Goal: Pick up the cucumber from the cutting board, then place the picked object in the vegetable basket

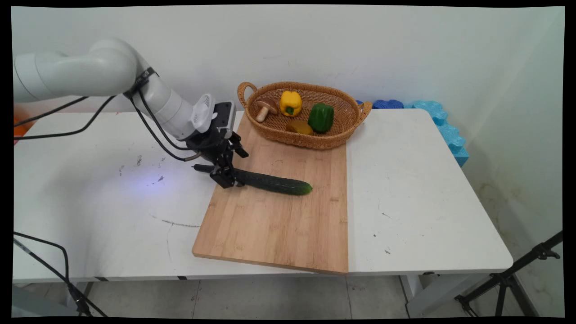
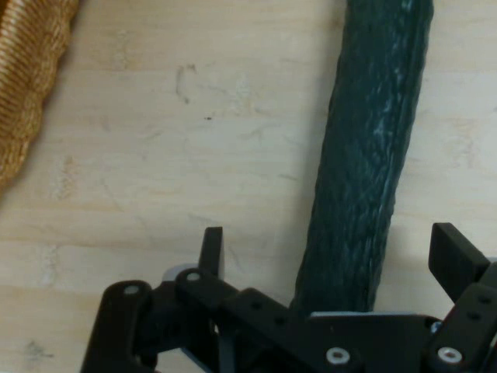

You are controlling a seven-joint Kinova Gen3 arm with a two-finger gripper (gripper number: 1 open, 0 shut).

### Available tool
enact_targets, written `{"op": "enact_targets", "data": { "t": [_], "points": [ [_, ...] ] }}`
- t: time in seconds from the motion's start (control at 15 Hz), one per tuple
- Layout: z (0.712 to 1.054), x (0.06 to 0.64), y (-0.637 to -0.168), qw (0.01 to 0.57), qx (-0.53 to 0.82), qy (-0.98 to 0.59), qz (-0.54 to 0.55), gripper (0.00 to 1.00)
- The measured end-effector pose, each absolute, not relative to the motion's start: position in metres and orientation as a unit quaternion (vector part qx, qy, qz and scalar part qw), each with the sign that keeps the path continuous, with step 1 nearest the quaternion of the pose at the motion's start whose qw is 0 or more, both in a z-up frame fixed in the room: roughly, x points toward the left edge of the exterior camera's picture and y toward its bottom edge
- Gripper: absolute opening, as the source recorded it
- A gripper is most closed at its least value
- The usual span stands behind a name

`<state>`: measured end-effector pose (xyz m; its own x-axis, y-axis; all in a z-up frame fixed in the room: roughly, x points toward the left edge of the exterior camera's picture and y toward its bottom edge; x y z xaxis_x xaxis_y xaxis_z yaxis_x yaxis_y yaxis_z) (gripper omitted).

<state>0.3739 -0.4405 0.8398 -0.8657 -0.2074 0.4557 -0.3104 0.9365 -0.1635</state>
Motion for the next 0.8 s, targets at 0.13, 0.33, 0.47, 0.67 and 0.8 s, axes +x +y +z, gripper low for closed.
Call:
{"op": "enact_targets", "data": {
  "t": [0.13,0.33,0.47,0.67,0.8],
  "points": [
    [0.833,0.373,-0.441,0.218,0.133,-0.96,0.119,0.0],
    [0.827,0.372,-0.441,0.215,0.129,-0.96,0.122,0.0],
    [0.823,0.371,-0.441,0.214,0.126,-0.961,0.123,0.0],
    [0.82,0.37,-0.44,0.213,0.121,-0.962,0.122,0.0],
    [0.821,0.37,-0.439,0.213,0.117,-0.962,0.122,0.0]
  ]
}}
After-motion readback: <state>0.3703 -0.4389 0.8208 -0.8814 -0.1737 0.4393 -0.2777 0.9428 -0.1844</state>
